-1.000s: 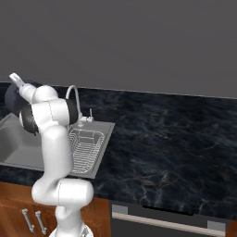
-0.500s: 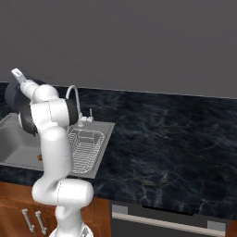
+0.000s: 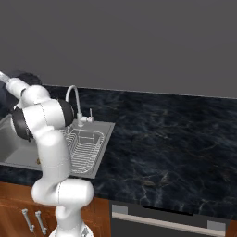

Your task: Dump the potato from the pot into the sink. Then turn on the water and wash the potato. Then turn off the water and put the potato back in the pot.

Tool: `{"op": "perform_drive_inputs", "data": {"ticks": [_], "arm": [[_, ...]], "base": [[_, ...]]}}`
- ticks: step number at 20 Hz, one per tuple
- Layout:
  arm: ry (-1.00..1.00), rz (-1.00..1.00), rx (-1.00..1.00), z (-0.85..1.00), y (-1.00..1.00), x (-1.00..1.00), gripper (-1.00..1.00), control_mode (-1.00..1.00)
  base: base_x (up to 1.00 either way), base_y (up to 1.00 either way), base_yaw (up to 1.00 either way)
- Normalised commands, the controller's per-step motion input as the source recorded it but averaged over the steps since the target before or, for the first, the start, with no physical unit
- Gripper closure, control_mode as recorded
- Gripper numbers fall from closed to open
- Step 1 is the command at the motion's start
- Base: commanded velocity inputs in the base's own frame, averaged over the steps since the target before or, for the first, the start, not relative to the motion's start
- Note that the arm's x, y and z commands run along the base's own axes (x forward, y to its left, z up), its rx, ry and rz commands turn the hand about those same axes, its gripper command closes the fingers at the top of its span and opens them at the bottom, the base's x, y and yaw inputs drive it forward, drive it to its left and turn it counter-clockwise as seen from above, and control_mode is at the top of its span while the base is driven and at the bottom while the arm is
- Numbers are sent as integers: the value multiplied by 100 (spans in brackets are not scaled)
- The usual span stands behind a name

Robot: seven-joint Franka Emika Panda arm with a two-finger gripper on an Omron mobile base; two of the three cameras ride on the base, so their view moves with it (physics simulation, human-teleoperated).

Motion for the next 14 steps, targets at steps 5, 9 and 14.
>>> {"op": "perform_drive_inputs", "data": {"ticks": [5, 9, 14], "arm": [[-22, -3, -37, 51, 36, -57, 100, -100], [-12, -5, -39, 71, 7, -56, 100, -100], [-5, -5, -39, 75, -1, -58, 100, -100]], "base": [[0, 0, 0], [0, 0, 0], [0, 0, 0]]}}
